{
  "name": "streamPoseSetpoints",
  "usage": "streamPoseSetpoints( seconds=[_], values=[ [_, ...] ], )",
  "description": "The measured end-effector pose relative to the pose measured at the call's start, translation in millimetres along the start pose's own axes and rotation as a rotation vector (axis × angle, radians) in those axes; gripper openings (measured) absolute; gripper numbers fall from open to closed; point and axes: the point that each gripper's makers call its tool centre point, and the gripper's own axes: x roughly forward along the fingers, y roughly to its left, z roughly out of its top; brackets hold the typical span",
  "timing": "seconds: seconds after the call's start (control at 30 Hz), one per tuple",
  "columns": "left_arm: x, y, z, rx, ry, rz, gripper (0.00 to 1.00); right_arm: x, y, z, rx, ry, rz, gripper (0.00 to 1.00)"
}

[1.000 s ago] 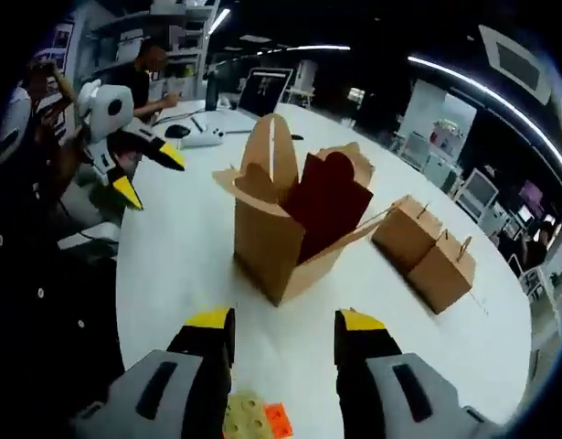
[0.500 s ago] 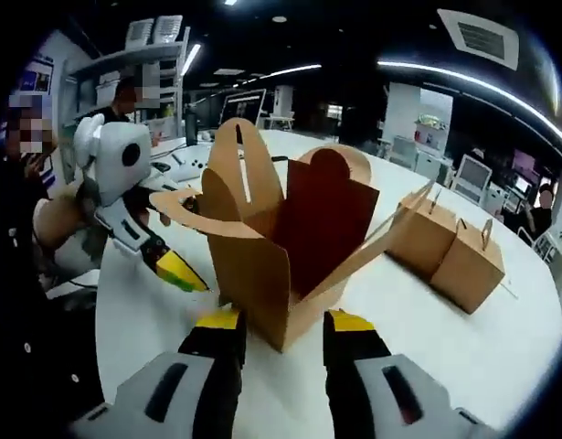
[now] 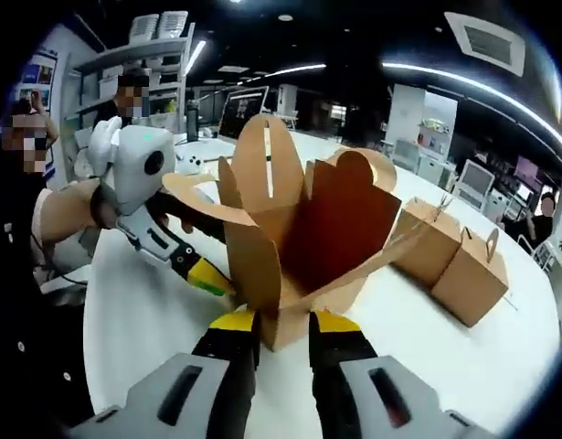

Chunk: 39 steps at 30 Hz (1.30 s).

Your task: Pick up one paper box from the group, open the paper box, and remove the item inside

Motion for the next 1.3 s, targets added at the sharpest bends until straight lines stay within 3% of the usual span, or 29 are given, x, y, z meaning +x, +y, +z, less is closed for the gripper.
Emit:
streamPoseSetpoints(
  seconds=[0.3, 0.8, 1.03, 1.3],
  values=[
    [8.2, 16.9, 1.3, -0.010, 0.007, 0.021, 0.32, 16.7, -30.9, 5.3, 0.001, 0.016, 0.011, 0.23],
    [12.1, 27.1, -0.7, -0.047, 0.017, 0.035, 0.33, 21.8, -37.5, 7.1, 0.006, 0.014, 0.022, 0.25],
    [-5.4, 19.7, -7.4, -0.077, 0.026, 0.023, 0.38, -0.1, -33.6, 6.2, 0.008, -0.020, 0.018, 0.29],
    [-34.3, -0.5, -10.3, -0.135, 0.009, -0.007, 0.39, -55.2, -13.9, -3.9, 0.027, -0.093, 0.036, 0.39]
  ],
)
